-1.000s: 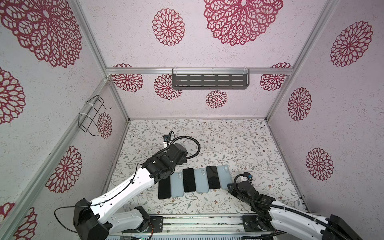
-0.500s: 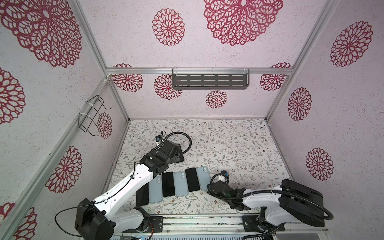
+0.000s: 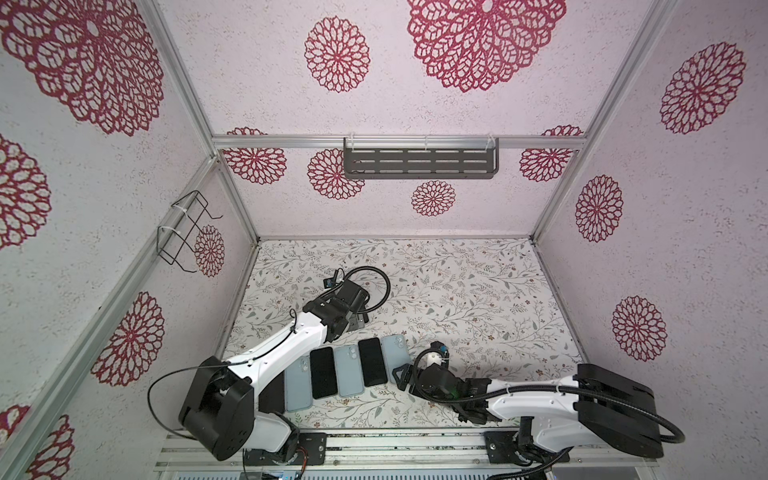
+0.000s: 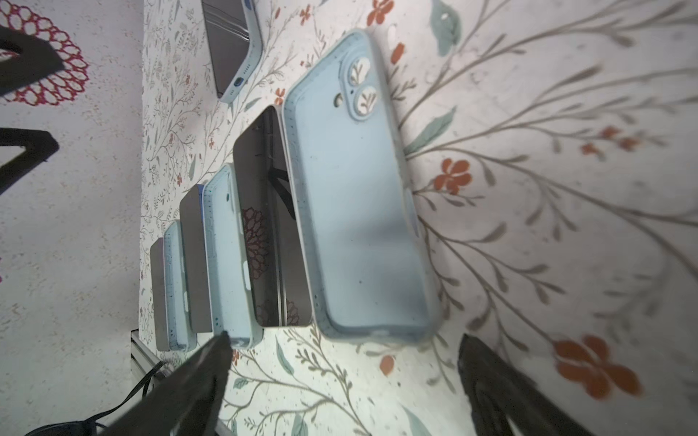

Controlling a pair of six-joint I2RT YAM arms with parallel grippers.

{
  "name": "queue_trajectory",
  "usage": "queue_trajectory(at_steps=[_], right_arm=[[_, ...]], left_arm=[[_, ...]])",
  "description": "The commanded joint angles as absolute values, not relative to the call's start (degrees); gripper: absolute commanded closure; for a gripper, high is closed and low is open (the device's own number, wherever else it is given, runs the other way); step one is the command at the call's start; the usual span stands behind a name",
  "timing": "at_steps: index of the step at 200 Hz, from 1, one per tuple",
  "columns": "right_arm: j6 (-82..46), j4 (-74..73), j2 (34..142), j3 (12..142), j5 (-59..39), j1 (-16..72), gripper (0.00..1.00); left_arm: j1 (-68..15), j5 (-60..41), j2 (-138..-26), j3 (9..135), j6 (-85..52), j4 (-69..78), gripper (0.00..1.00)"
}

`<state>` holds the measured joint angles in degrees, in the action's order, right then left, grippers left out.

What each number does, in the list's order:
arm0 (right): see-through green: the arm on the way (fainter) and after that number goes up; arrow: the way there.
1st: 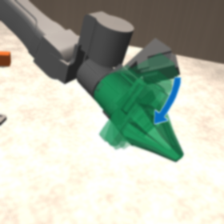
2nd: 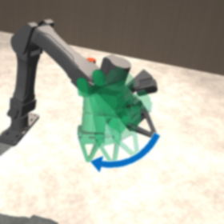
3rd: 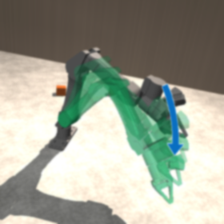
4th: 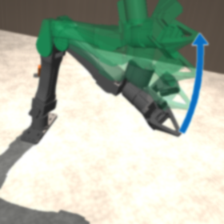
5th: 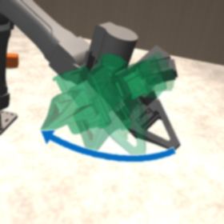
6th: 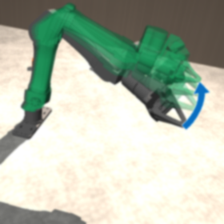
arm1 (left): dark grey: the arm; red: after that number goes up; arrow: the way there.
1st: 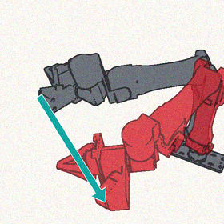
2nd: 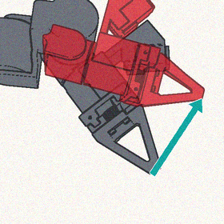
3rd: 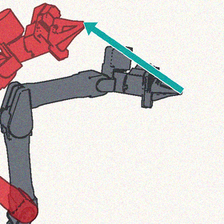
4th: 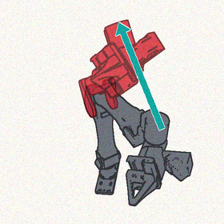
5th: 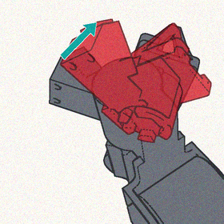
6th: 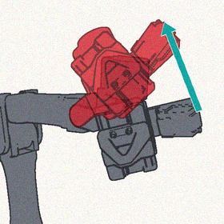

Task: Take the phone out of the phone case
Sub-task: 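Open the right gripper to release the case beside the row, then grasp the lone dark phone with the left gripper while right arm withdraws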

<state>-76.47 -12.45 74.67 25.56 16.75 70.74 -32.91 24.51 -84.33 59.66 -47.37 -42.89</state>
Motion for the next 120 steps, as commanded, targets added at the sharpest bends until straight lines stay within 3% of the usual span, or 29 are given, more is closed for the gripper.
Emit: queue_trajectory(at_steps=[1,52,120], right_arm=[[-72.1,3.2,67.5,24.9,18.9,67.7,0.01],[-61.4,16.2,54.0,27.0,16.7,59.8,0.01],[-53.2,13.8,58.9,32.8,13.2,57.4,0.01]], left_arm=[[-32.1,22.7,-88.9,63.3,-47.1,-42.9,0.03],[-28.1,17.0,-97.0,67.3,-47.8,-38.8,0.03],[-24.0,6.5,-104.6,71.5,-45.1,-35.2,0.03]])
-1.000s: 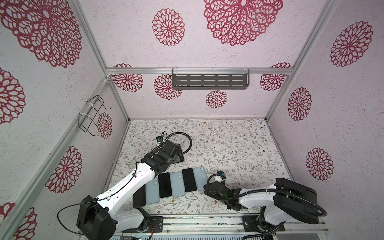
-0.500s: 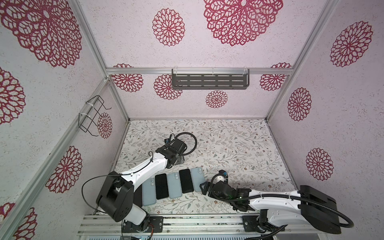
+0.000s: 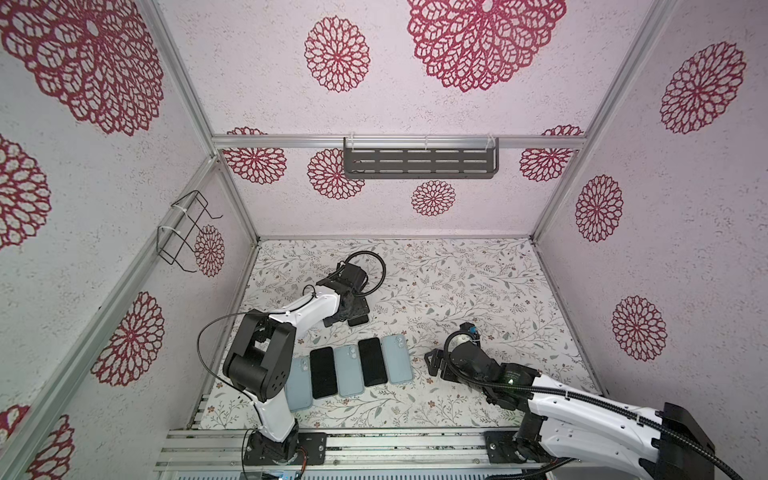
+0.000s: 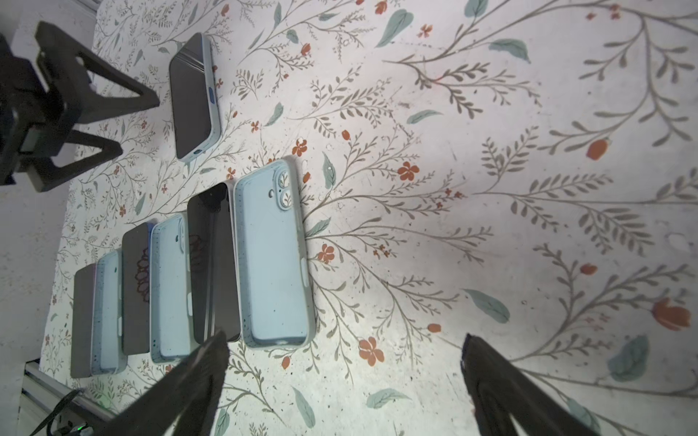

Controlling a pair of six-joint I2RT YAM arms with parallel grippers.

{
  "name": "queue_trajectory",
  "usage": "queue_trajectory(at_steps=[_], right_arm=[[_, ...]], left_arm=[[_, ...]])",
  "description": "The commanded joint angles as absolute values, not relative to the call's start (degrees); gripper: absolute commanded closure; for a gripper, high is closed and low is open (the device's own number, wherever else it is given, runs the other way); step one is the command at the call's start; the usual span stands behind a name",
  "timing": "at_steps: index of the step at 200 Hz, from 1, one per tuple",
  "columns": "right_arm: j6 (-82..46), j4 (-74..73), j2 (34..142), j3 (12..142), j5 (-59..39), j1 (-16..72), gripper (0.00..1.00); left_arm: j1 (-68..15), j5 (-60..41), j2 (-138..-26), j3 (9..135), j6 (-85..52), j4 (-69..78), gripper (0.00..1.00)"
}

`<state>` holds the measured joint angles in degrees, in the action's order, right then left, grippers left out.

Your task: Take the phone out of the phone case

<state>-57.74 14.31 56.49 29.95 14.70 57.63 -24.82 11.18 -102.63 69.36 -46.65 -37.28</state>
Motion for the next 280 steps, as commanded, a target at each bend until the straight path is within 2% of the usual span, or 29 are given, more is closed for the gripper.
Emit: queue_trajectory(at_steps=[1,66,161,219,280], right_arm=[[-53.1,13.6,59.0,32.8,13.2,57.4,0.01],[-47.8,8.3,67.8,38.4,9.5,56.2,0.01],[-40.3,1.9,82.6,48.9,-1.8,47.7,0.01],[-40.0,-8.8,93.8,52.2,-12.8,42.9,0.04],[-39.3,-17.4,102.4,55.6,-19.7,39.3,0.08]], left_arm=[[-24.0,6.5,-104.7,71.6,-45.1,-35.2,0.03],[-23.5,7.6,-112.0,80.1,-42.1,-42.2,0.03],[-21.5,7.9,-120.6,87.0,-40.0,-45.5,0.00],[-20.9,1.6,-122.7,87.1,-39.3,-43.1,0.23],[-20.6,-7.1,-120.2,82.3,-41.0,-36.9,0.36]])
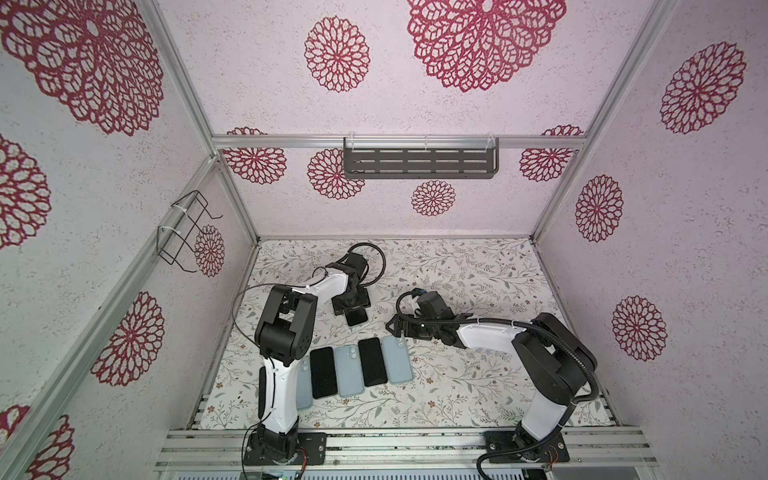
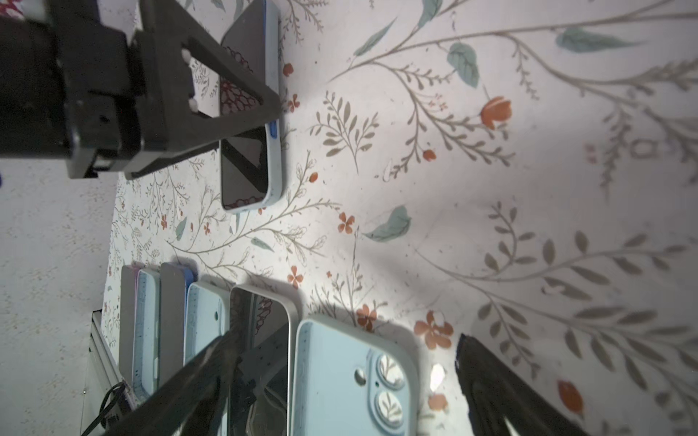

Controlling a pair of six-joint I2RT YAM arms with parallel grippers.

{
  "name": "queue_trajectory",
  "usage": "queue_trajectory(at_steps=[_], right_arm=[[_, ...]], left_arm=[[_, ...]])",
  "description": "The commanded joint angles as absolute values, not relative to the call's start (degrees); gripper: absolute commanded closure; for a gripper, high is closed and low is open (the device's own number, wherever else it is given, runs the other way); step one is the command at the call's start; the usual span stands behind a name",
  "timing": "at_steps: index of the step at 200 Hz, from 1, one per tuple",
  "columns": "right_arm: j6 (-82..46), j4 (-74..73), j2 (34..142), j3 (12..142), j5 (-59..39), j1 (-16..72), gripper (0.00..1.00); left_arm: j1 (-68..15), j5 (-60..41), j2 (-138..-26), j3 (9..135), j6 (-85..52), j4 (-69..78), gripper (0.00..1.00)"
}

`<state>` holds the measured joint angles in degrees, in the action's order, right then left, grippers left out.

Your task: Take the phone out of the phone case

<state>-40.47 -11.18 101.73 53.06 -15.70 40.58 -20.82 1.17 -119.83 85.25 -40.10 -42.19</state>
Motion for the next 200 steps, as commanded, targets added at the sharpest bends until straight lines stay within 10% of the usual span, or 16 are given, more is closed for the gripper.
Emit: queue_trajectory(at_steps=[1,121,200], right_arm=[[-39.4,-17.6,102.6,55.6,-19.8,39.2,0.08],[-48.2,-39.0,117.6,59.4,-27.5,37.2,0.36],[-50.3,-38.9,113.2,58.4,-27.0,36.4,1.00]], left_arm=[[-20.6,-7.2,-120.1,82.3,-41.0,-36.8,0.37],[-21.0,-18.6,-117.3,75.9,-45.5,-26.6,0.43],[-24.8,-18.6,-109.0,74.0,-47.0,-24.3,0.41]])
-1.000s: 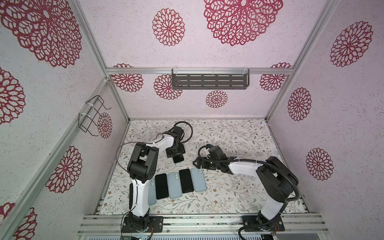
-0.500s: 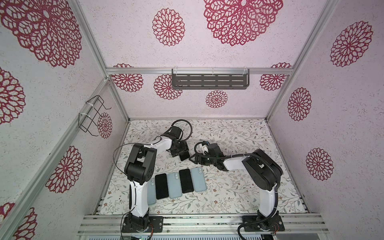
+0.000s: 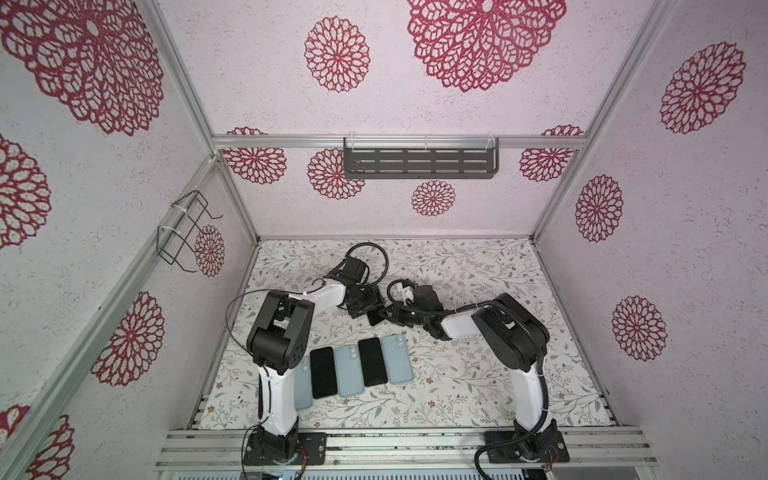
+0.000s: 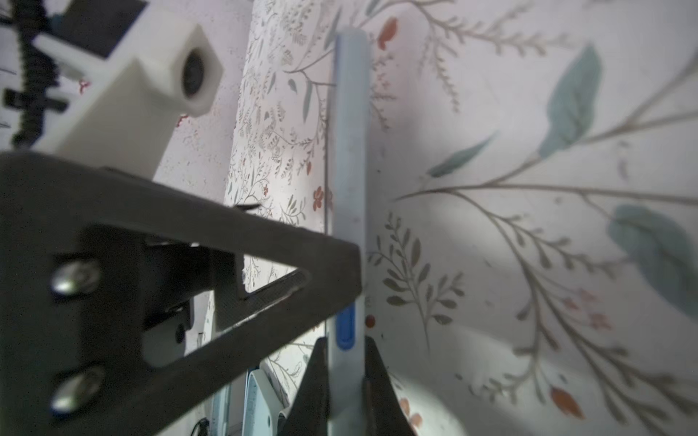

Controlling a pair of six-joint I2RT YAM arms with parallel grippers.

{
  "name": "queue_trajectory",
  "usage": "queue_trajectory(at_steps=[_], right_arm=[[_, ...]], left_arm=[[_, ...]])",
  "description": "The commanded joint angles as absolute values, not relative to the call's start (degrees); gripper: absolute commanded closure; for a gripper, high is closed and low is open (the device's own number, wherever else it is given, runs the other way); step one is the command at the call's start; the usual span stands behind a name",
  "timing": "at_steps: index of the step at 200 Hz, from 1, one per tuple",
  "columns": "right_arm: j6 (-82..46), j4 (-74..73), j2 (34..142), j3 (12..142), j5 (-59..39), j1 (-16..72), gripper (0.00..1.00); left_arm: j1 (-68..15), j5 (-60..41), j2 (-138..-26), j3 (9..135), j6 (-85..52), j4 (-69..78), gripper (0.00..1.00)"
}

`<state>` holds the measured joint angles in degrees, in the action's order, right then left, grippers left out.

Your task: Take the phone out of the phone case

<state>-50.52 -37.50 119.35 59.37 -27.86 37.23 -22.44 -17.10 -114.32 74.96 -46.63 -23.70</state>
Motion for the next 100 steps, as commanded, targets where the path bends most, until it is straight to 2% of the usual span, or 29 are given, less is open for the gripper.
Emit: queue_trajectory(at_steps=[1,6,19,37,39,45,69,100], right_arm=[[-50.3,-39.0,113.0,58.2,-27.0,36.4,1.00],[-50.4,-39.3,111.4,57.2,-27.0,36.2,1.00],[-50.2,-38.7,106.5,54.1,-26.8,35.2,1.00],[-49.7,-36.6,98.3,50.3,-28.1,32.8,1.00],[-49.7,-36.6,97.3,49.9,-28.4,32.5,1.00],[-50.0,-36.6,94.3,48.4,-29.1,31.3,1.00],[-53.4,-39.5,82.5,43.9,-33.8,26.0,1.00],[-59.4,-46.7,73.3,42.9,-40.1,22.0,1.00]], left_arm=[[-24.8,-18.6,-108.7,73.9,-47.0,-24.2,0.40],[-24.9,-18.2,-107.4,73.3,-47.0,-23.9,0.36],[-25.2,-16.4,-102.6,71.3,-46.8,-23.1,0.18],[-25.2,-12.7,-94.1,68.0,-45.8,-21.5,0.04],[-25.2,-12.3,-93.1,67.5,-45.7,-20.9,0.00],[-25.3,-12.1,-90.0,66.0,-45.2,-19.4,0.03],[-25.3,-14.6,-78.2,59.7,-44.5,-8.6,0.03],[-25.4,-27.0,-72.5,57.4,-47.5,5.0,0.03]])
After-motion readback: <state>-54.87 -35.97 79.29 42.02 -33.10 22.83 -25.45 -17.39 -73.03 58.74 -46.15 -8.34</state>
